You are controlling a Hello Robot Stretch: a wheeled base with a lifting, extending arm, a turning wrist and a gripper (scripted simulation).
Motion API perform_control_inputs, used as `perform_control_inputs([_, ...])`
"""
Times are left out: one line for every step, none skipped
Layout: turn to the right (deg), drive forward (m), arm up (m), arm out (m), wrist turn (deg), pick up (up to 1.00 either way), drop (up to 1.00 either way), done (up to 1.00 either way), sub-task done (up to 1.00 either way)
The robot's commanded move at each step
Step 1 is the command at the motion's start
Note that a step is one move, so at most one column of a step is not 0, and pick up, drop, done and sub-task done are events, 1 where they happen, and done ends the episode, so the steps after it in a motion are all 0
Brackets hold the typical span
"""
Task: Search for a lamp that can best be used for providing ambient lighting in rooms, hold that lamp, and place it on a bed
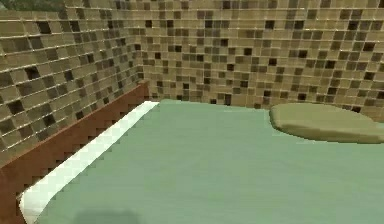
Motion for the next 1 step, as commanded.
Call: perform_control_inputs([-45.0,0.00,0.00,0.00,0.0,0.00,0.00,0.00,0.00])
